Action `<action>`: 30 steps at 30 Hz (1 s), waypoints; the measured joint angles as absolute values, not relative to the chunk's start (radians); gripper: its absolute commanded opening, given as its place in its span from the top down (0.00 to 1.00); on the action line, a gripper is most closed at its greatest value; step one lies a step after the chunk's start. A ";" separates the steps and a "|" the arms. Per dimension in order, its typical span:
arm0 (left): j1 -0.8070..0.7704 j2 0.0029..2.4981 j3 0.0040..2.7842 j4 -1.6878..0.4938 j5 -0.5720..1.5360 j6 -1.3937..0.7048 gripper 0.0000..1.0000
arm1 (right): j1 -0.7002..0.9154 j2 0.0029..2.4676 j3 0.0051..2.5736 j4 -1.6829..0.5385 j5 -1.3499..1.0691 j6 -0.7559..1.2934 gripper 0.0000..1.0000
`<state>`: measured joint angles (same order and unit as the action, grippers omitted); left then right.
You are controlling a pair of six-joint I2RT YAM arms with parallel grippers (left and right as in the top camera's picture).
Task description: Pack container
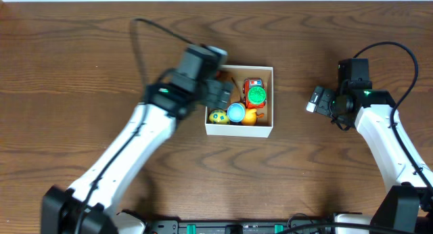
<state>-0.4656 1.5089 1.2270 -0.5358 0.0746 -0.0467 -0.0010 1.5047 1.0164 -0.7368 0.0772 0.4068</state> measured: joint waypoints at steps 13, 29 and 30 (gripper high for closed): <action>-0.056 1.411 1.227 -0.712 0.068 -0.138 0.02 | 0.033 1.509 1.082 -0.601 0.102 0.217 0.01; -0.009 1.351 1.210 -0.717 0.070 -0.103 0.02 | 0.042 1.471 1.138 -0.564 0.135 0.198 0.01; -0.008 1.320 1.197 -0.706 0.070 -0.101 0.02 | 0.045 1.448 1.134 -0.569 0.148 0.204 0.01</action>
